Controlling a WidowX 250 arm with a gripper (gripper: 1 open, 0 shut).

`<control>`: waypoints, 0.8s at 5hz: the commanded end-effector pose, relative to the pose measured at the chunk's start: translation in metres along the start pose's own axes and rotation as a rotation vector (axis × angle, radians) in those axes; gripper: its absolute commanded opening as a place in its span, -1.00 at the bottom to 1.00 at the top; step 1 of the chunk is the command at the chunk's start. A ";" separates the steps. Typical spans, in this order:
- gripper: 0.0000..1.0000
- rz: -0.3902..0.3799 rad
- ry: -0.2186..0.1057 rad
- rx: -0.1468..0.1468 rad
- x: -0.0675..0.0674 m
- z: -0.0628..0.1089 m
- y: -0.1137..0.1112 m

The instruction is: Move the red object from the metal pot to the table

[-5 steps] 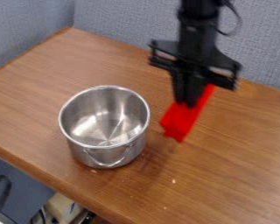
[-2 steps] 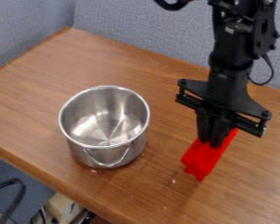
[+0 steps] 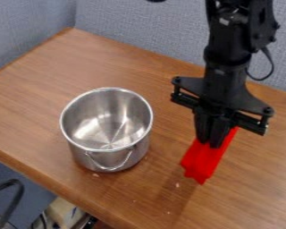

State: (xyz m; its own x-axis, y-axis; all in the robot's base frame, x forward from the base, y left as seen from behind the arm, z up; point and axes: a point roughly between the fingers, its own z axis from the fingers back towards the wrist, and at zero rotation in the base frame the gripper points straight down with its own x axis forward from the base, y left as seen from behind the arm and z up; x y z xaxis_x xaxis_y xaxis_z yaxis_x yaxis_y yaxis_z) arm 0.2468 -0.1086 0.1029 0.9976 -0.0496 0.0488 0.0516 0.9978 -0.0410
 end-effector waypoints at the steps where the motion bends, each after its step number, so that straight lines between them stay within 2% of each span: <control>1: -1.00 0.034 -0.055 -0.026 0.000 0.012 0.001; 2: -1.00 0.041 -0.063 -0.035 -0.002 0.004 -0.003; 4: -1.00 0.046 -0.080 -0.088 -0.007 -0.005 -0.009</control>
State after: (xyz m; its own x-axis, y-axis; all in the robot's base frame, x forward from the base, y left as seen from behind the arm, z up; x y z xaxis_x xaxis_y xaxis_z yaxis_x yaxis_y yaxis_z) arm 0.2385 -0.1138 0.0823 0.9975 0.0059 0.0710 0.0016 0.9943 -0.1062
